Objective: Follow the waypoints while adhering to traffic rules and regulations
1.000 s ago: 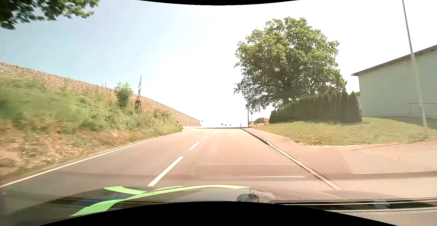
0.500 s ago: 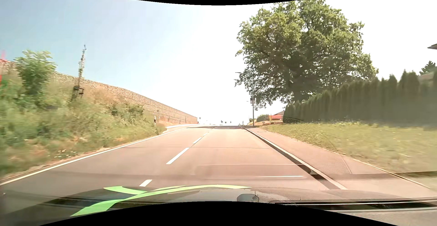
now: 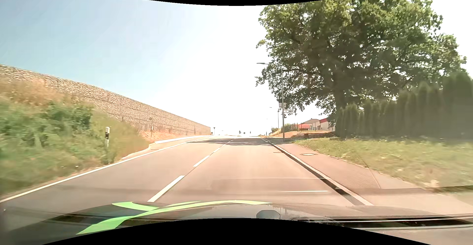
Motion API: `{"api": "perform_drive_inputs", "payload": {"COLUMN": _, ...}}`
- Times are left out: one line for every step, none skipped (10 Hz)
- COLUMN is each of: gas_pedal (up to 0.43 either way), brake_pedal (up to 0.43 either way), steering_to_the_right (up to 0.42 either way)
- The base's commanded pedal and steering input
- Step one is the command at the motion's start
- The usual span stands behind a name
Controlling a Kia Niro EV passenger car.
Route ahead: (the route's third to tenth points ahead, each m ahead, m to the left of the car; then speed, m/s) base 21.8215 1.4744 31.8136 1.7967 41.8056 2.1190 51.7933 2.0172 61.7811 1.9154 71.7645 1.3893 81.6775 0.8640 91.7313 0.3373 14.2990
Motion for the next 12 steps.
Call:
{"api": "perform_drive_inputs", "payload": {"gas_pedal": 0.197, "brake_pedal": 0.000, "steering_to_the_right": -0.004}}
{"api": "perform_drive_inputs", "payload": {"gas_pedal": 0.197, "brake_pedal": 0.000, "steering_to_the_right": -0.005}}
{"api": "perform_drive_inputs", "payload": {"gas_pedal": 0.189, "brake_pedal": 0.000, "steering_to_the_right": -0.004}}
{"api": "perform_drive_inputs", "payload": {"gas_pedal": 0.157, "brake_pedal": 0.000, "steering_to_the_right": -0.004}}
{"api": "perform_drive_inputs", "payload": {"gas_pedal": 0.157, "brake_pedal": 0.000, "steering_to_the_right": -0.005}}
{"api": "perform_drive_inputs", "payload": {"gas_pedal": 0.157, "brake_pedal": 0.000, "steering_to_the_right": -0.005}}
{"api": "perform_drive_inputs", "payload": {"gas_pedal": 0.157, "brake_pedal": 0.000, "steering_to_the_right": -0.004}}
{"api": "perform_drive_inputs", "payload": {"gas_pedal": 0.157, "brake_pedal": 0.000, "steering_to_the_right": -0.004}}
{"api": "perform_drive_inputs", "payload": {"gas_pedal": 0.157, "brake_pedal": 0.000, "steering_to_the_right": -0.004}}
{"api": "perform_drive_inputs", "payload": {"gas_pedal": 0.157, "brake_pedal": 0.000, "steering_to_the_right": -0.003}}
{"api": "perform_drive_inputs", "payload": {"gas_pedal": 0.157, "brake_pedal": 0.000, "steering_to_the_right": -0.003}}
{"api": "perform_drive_inputs", "payload": {"gas_pedal": 0.169, "brake_pedal": 0.000, "steering_to_the_right": -0.001}}
